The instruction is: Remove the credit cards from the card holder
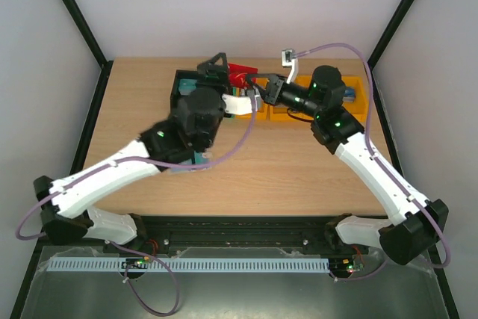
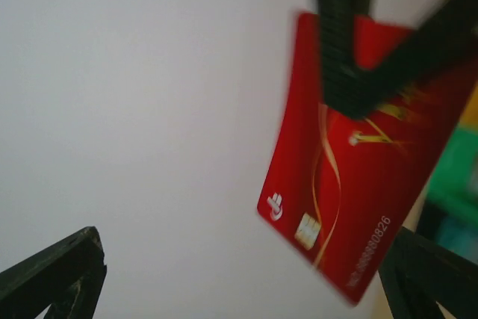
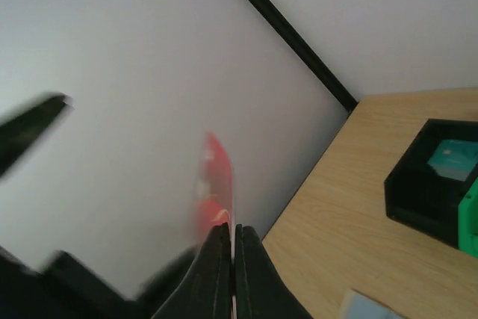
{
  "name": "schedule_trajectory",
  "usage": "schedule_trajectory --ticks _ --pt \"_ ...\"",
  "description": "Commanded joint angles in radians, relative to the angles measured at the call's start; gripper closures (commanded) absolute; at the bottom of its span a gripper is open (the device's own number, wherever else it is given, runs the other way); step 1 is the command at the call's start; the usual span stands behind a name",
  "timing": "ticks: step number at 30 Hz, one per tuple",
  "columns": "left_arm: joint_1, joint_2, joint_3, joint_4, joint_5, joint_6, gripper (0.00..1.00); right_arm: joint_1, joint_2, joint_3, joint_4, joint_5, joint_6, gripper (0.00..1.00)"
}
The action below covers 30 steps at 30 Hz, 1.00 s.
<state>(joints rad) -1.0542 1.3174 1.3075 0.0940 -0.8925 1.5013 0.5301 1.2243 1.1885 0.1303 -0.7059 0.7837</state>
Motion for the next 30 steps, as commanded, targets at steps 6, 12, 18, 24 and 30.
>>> schedule_trajectory --ticks 6,12,18,24,30 --pt "0.09 -0.006 0.653 -1.142 0.997 -1.001 0.01 -0.004 -0.013 0.129 -0.347 -0.305 -0.46 0.98" --pt "0.31 0.005 0.753 -1.146 1.357 -1.143 0.0 0.079 -0.032 0.126 -0.444 -0.331 -0.635 0.98" --pt "0.468 0.011 0.696 -1.167 1.604 -1.195 0.04 0.132 -0.058 0.106 -0.4 -0.337 -0.659 0.98" --pt "0.473 -0.001 0.576 -1.148 1.606 -1.18 0.2 0.144 -0.047 0.084 -0.312 -0.374 -0.607 0.98" --pt "0.471 -0.026 0.528 -1.124 1.577 -1.154 0.43 0.146 -0.049 0.082 -0.301 -0.396 -0.612 0.98"
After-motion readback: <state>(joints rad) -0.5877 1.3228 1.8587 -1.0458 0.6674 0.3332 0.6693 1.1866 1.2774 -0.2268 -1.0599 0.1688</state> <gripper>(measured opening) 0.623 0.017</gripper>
